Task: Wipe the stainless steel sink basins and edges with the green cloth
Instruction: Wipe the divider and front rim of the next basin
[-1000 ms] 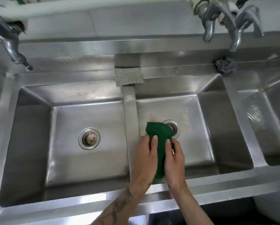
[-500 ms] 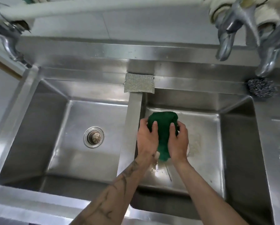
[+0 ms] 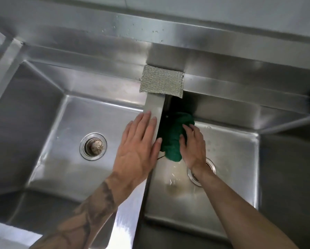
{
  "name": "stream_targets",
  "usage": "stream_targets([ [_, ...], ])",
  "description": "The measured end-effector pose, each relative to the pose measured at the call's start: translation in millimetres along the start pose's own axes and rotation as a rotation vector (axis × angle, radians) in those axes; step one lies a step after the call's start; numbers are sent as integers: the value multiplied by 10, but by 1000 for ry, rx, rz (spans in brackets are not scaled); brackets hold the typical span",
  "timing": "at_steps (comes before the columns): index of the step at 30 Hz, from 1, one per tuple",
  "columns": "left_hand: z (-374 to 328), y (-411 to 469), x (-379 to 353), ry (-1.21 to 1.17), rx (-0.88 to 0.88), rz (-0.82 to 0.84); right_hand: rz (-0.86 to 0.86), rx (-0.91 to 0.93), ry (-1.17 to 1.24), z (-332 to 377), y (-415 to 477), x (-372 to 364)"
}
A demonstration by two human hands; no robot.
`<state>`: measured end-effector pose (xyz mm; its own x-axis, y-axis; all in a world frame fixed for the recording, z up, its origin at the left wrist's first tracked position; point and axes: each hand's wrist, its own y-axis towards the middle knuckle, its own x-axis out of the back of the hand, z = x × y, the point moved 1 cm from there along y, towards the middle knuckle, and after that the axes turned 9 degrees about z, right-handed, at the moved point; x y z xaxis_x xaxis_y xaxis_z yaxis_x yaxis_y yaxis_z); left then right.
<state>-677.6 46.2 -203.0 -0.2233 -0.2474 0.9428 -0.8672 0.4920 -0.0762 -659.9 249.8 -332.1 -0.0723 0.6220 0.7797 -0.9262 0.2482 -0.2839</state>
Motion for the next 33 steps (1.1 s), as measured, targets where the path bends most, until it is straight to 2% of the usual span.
stream_targets([
  [5, 13, -30, -86, -4, 43, 2, -20, 171, -306, -14, 327, -291],
  [10, -11, -24, -151, 58, 77, -24, -74, 140, -297, -76, 422, -598],
  [14, -12, -47, -160, 86, 86, -9, -112, 124, -367, -320, 179, -569],
  [18, -35, -31, -157, 116, 94, 21, -178, -68, -353, -674, 86, -331],
  [22, -37, -24, -150, 126, 90, 14, -183, -247, -282, -265, 305, -572],
  [25, -17, -23, -164, 122, 87, 12, -127, -116, -331, 30, 337, -799],
  [27, -17, -30, -151, 124, 85, 9, -127, 39, -396, -109, 303, -756],
  [29, -25, -34, -140, 117, 77, 0, -147, 105, -434, -396, 262, -574],
  [33, -43, -25, -140, 97, 79, -9, -216, -119, -413, -652, 261, -375],
])
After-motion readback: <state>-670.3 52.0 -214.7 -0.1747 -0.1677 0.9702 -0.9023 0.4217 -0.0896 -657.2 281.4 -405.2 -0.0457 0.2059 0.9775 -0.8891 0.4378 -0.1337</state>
